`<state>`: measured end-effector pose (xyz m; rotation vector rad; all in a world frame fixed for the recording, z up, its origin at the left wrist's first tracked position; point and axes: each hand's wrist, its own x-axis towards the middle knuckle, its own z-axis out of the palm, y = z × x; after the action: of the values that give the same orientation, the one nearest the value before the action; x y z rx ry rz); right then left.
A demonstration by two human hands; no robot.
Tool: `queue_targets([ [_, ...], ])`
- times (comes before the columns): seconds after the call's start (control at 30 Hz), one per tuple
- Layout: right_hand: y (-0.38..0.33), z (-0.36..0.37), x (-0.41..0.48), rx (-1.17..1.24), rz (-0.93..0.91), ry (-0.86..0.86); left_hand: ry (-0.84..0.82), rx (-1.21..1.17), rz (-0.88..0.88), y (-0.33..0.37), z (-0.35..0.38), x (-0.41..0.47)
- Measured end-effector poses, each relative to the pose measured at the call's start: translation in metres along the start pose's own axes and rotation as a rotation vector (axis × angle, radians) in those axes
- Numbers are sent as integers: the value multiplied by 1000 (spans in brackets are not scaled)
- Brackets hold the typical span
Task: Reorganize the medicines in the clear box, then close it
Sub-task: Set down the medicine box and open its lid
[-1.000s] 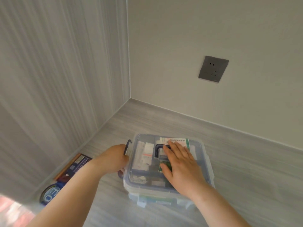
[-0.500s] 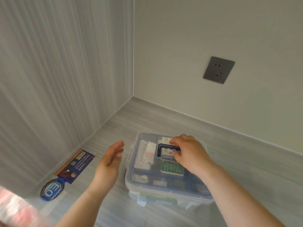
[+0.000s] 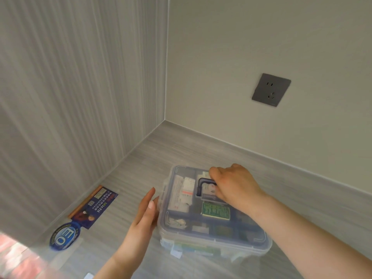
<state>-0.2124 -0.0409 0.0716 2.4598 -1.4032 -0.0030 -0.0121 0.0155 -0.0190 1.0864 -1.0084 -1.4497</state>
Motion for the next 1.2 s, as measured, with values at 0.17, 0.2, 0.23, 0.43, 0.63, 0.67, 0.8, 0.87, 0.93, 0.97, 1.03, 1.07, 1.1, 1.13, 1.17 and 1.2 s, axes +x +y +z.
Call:
queue_targets([
  [0.17,-3,0,-24,326,144,213,-41,-34,-38,-1,-4,6],
  [0.2,0,-3,-24,377,191,258,-40,-33,-49,-1,-5,7],
  [0.23,6,-9,-23,417,244,309,-33,-43,-61,-1,-6,7],
  [0.43,76,-38,-10,451,525,473,100,223,17,19,2,10],
  [0.63,138,-6,-3,495,709,309,28,788,384,40,28,23],
  [0.67,146,2,-3,498,710,284,-7,873,399,40,33,28],
  [0.8,161,45,-3,516,800,159,-59,1130,338,33,48,52],
  [0.87,162,68,-5,525,830,89,-81,1216,312,27,48,59],
  [0.93,160,90,-5,534,825,31,-91,1249,322,21,44,61],
  [0.97,159,99,-4,541,822,11,-93,1259,327,20,42,61],
  [1.03,158,116,-4,553,824,-25,-95,1269,332,21,43,61],
  [1.07,158,123,-5,556,822,-51,-91,1261,332,23,45,61],
  [1.1,158,130,-5,556,824,-81,-84,1251,329,24,46,61],
  [1.13,158,135,-6,556,833,-106,-80,1249,323,26,46,60],
  [1.17,158,140,-7,557,845,-123,-78,1256,318,26,47,59],
  [1.2,158,144,-8,558,857,-131,-78,1265,318,26,47,59],
])
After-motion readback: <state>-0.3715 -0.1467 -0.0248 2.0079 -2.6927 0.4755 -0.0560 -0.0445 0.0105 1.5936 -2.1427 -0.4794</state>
